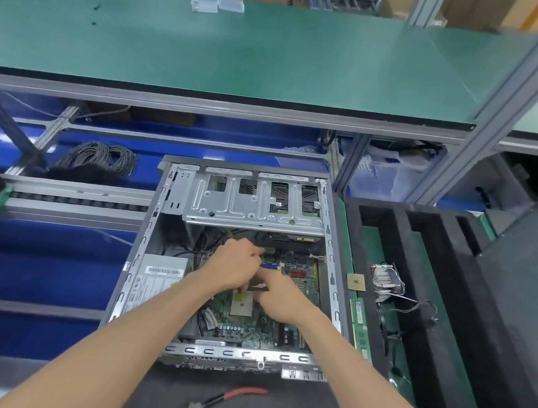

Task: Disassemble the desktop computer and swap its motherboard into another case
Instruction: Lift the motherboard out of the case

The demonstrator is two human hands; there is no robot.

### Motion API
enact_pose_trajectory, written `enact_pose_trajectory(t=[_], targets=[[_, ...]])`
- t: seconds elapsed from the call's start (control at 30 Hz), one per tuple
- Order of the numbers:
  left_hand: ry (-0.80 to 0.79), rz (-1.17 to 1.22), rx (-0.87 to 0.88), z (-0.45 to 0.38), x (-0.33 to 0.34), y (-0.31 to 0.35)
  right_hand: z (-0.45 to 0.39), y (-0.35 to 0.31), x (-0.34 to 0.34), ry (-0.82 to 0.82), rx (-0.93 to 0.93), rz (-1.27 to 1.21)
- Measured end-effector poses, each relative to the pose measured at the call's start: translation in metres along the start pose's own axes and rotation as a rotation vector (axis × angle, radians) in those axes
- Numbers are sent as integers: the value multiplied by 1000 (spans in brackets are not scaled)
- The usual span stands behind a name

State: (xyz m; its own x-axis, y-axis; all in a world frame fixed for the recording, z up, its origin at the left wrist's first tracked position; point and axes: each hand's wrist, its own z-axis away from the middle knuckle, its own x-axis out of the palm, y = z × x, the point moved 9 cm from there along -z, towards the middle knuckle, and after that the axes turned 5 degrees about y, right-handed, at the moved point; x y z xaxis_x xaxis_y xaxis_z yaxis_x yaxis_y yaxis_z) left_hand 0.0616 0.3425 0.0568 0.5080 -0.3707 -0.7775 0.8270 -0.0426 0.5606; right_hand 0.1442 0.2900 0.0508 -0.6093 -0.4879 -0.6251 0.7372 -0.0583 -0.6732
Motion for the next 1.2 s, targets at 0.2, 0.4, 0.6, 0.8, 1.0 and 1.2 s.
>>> enact_pose_trajectory(t=[0.2, 0.4, 0.6, 0.8, 1.0, 1.2], targets=[[7, -147, -41, -12, -4, -7, -4, 11, 0, 61, 19, 37], [-19, -681, 89, -17, -11, -16, -6, 19, 8, 25, 82, 104], [-164, -1032, 71, -21, -5, -39, 2, 20, 26, -183, 90, 170], [-121, -932, 1, -27, 10, -46, 7, 17, 31, -245, 75, 238], [-149, -743, -102, -31, 17, -52, 11, 29, 36, -334, 167, 436], [-135, -771, -84, -37, 14, -55, 8, 33, 37, -333, 128, 535]])
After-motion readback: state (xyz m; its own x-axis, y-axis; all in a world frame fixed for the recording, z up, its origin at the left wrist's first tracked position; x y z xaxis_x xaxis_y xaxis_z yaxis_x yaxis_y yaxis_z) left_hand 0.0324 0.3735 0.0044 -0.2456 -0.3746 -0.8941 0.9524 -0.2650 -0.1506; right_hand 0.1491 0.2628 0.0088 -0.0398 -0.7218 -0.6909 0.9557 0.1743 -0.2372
